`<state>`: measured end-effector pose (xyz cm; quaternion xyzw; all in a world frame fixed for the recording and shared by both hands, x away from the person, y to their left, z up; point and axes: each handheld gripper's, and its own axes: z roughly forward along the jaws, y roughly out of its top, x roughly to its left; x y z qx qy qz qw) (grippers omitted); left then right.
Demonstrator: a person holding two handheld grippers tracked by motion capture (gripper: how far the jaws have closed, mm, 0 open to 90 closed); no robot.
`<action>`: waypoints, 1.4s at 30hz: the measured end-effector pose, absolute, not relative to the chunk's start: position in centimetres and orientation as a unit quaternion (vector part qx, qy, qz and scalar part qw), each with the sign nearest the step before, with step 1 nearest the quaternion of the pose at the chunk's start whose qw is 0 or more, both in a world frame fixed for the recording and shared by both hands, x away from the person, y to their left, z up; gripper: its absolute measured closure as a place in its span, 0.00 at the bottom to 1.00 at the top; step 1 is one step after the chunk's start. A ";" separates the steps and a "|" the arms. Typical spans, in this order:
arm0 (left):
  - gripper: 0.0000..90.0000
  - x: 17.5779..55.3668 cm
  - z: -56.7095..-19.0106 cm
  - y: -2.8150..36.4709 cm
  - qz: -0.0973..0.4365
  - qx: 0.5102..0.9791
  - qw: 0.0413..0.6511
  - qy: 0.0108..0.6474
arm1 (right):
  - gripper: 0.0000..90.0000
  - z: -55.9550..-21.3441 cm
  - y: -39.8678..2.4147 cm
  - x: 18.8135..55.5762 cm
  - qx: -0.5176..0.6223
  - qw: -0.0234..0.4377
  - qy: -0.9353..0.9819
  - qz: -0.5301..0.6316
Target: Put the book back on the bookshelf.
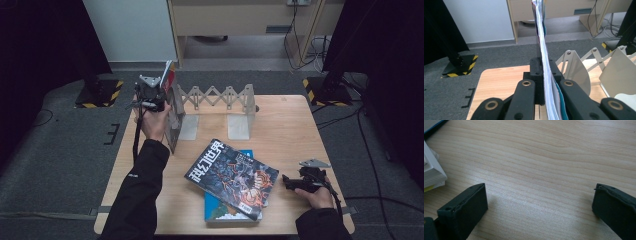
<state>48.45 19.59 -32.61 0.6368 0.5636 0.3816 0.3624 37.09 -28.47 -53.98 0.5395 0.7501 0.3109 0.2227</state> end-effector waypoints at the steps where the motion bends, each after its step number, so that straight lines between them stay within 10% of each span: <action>1: 0.96 48.4 -32.7 19.5 0.384 0.638 0.359 0.563 | 0.00 -54.0 -28.5 37.1 0.540 0.222 0.750 0.311; 24: 0.94 48.0 -33.2 20.0 0.377 0.636 0.376 0.558 | 0.00 -54.0 -28.4 37.1 0.541 0.221 0.750 0.311; 42: 0.70 46.9 -32.8 21.6 0.360 0.633 0.425 0.538 | 0.00 -54.0 -28.4 37.1 0.541 0.221 0.750 0.310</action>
